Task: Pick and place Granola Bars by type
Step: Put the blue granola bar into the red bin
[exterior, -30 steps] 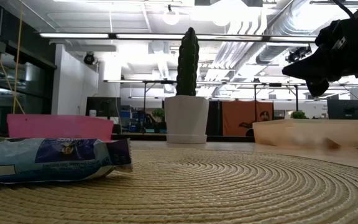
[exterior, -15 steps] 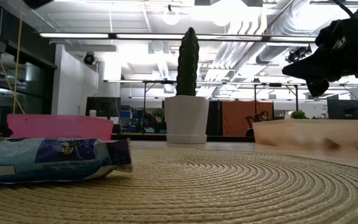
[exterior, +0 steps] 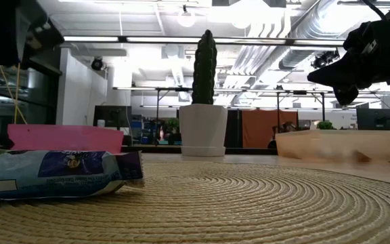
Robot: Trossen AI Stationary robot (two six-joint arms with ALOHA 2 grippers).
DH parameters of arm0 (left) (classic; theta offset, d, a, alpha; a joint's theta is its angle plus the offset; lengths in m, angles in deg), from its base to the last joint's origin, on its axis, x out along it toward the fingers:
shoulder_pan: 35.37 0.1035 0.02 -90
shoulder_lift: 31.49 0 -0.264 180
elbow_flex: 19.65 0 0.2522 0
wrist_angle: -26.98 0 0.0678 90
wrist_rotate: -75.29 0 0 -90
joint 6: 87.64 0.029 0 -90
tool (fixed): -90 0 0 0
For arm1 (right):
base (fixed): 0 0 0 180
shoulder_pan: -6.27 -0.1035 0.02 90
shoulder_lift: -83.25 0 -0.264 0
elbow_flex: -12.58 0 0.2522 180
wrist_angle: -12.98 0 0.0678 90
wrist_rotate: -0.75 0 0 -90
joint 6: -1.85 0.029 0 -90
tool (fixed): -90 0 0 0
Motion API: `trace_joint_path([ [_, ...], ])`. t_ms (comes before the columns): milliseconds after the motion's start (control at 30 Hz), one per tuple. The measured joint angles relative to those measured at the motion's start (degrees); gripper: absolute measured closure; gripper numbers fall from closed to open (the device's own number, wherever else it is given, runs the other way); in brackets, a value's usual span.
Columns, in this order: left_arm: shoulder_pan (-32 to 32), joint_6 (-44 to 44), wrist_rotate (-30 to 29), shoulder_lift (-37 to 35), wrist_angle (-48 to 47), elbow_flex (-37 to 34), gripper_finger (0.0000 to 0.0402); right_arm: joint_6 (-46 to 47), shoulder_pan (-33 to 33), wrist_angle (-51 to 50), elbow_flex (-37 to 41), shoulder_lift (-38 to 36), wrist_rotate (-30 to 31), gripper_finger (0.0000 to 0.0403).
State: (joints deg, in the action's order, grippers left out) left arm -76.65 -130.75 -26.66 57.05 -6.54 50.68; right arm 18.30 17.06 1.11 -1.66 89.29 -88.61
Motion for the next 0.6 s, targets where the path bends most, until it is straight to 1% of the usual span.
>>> trace_joint_path([
  [67,0.02,0.02,0.95,1.20,0.99,0.00,0.0217,0.00,0.00,0.02,0.02,0.00,0.02,0.0402],
  [167,0.02,-0.22,1.05,2.37,2.87,0.00,0.0188,-0.02,-0.02,0.00,0.02,0.00,0.02,0.0402],
  [267,0.02,-0.63,1.05,2.53,3.39,0.00,0.0154,-0.01,-0.01,0.01,0.00,0.00,0.01,0.0402],
  [367,0.02,-0.52,0.35,2.53,3.22,0.00,0.0130,0.00,0.00,0.00,0.01,0.00,0.01,0.0402],
  [433,0.02,-0.25,-0.43,2.53,3.31,0.00,0.0122,0.00,-0.02,0.00,0.00,0.00,0.00,0.0402],
  [600,0.02,0.84,-1.99,4.32,3.12,0.02,0.0119,0.00,-0.01,0.00,0.01,0.00,0.01,0.0402],
])
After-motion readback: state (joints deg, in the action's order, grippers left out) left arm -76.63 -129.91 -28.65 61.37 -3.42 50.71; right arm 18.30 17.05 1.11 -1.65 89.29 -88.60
